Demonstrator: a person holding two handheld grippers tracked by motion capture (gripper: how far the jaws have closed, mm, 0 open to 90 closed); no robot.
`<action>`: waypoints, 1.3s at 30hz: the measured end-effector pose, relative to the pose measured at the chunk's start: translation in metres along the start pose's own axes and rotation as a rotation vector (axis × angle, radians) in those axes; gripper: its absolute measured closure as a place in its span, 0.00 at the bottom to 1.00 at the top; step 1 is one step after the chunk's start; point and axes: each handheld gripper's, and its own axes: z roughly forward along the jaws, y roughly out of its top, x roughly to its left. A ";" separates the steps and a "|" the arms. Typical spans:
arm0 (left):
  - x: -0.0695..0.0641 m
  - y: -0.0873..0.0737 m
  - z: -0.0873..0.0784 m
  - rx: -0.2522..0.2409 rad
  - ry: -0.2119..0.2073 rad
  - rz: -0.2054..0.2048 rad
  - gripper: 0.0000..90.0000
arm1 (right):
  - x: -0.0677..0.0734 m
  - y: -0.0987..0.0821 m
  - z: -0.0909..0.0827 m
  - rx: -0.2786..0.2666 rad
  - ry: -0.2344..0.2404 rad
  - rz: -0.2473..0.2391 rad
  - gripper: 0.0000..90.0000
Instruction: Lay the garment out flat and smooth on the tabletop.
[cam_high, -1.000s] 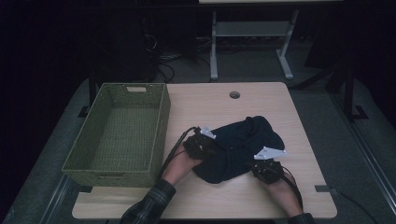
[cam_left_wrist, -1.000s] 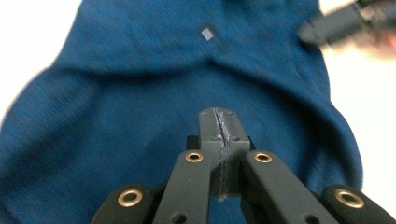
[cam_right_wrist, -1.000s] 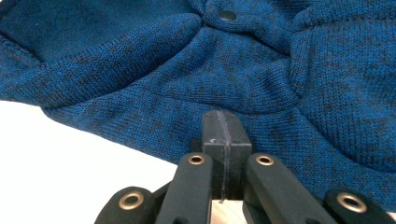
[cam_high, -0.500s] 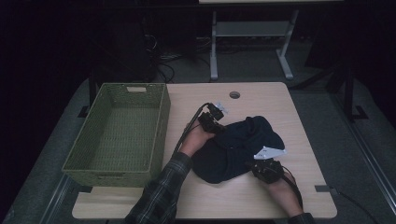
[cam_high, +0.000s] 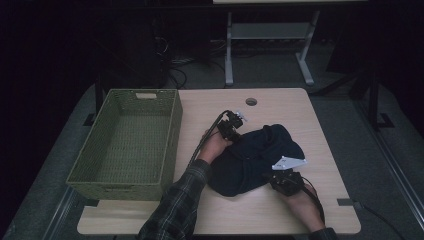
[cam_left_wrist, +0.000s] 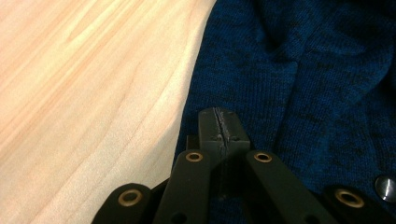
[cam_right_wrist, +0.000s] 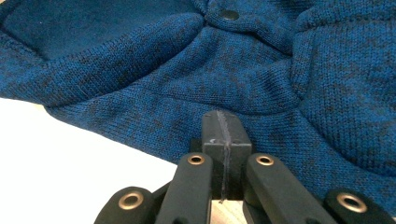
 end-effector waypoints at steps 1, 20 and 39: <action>0.000 0.000 0.000 0.004 -0.002 0.001 1.00 | 0.000 0.000 0.000 -0.001 0.000 0.000 1.00; -0.002 -0.025 -0.017 0.015 -0.030 -0.077 1.00 | -0.019 0.002 -0.004 0.026 -0.007 0.031 1.00; -0.034 -0.066 -0.045 0.049 0.021 -0.071 1.00 | -0.035 0.007 0.002 0.014 -0.026 0.067 1.00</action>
